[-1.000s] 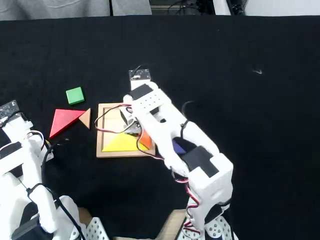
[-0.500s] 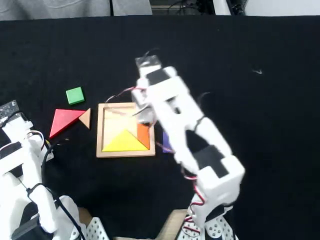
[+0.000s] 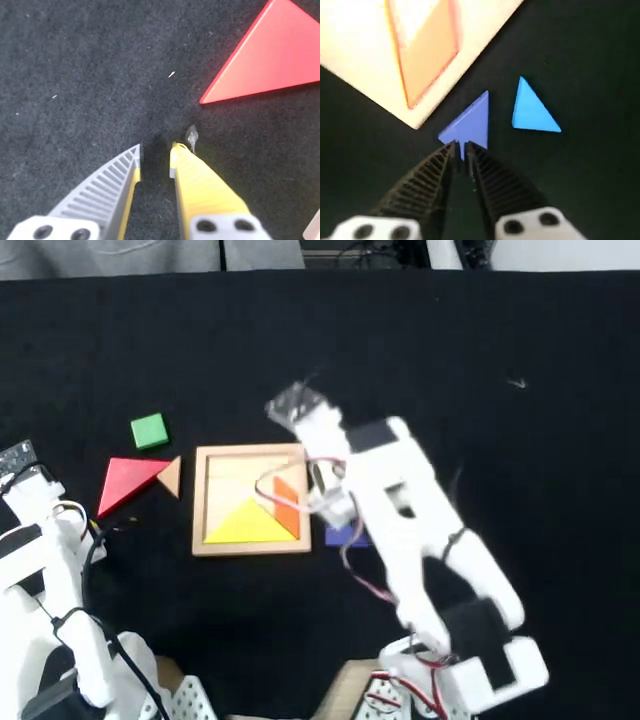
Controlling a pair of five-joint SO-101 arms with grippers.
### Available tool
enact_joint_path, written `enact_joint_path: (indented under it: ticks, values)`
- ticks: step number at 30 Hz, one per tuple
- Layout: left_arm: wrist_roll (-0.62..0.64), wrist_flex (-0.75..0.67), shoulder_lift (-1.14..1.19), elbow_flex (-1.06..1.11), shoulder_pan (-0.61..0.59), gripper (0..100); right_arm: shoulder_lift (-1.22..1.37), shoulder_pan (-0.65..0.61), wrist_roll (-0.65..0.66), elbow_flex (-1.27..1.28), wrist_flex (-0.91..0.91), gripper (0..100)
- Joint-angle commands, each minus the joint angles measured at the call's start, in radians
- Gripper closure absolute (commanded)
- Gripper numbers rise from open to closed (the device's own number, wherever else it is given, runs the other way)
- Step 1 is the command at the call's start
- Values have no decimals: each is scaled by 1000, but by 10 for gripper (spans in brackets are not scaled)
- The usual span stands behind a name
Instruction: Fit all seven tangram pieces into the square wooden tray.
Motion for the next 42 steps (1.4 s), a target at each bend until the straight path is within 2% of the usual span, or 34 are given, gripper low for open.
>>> enact_joint_path:
  ticks: [1, 7, 12, 14, 19, 26, 38, 42]
  values:
    - [8, -20, -3, 1, 16, 895, -79, -6, 173, 196, -186, 983]
    - [6, -20, -3, 1, 16, 895, -81, -14, 86, 220, -137, 976]
    - [6, -20, -3, 2, 16, 895, -81, -52, 60, 222, -141, 778]
    - [6, -20, -3, 2, 16, 895, -81, -74, 63, 223, -144, 747]
    - [6, -20, -3, 2, 16, 895, -81, -121, 54, 269, -186, 748]
    - [6, -20, -3, 2, 16, 895, -79, -118, 54, 344, -285, 747]
    - [6, -20, -3, 2, 15, 895, 15, -69, 61, 312, -288, 749]
    - [6, -20, -3, 2, 15, 895, 59, -69, 61, 268, -284, 811]
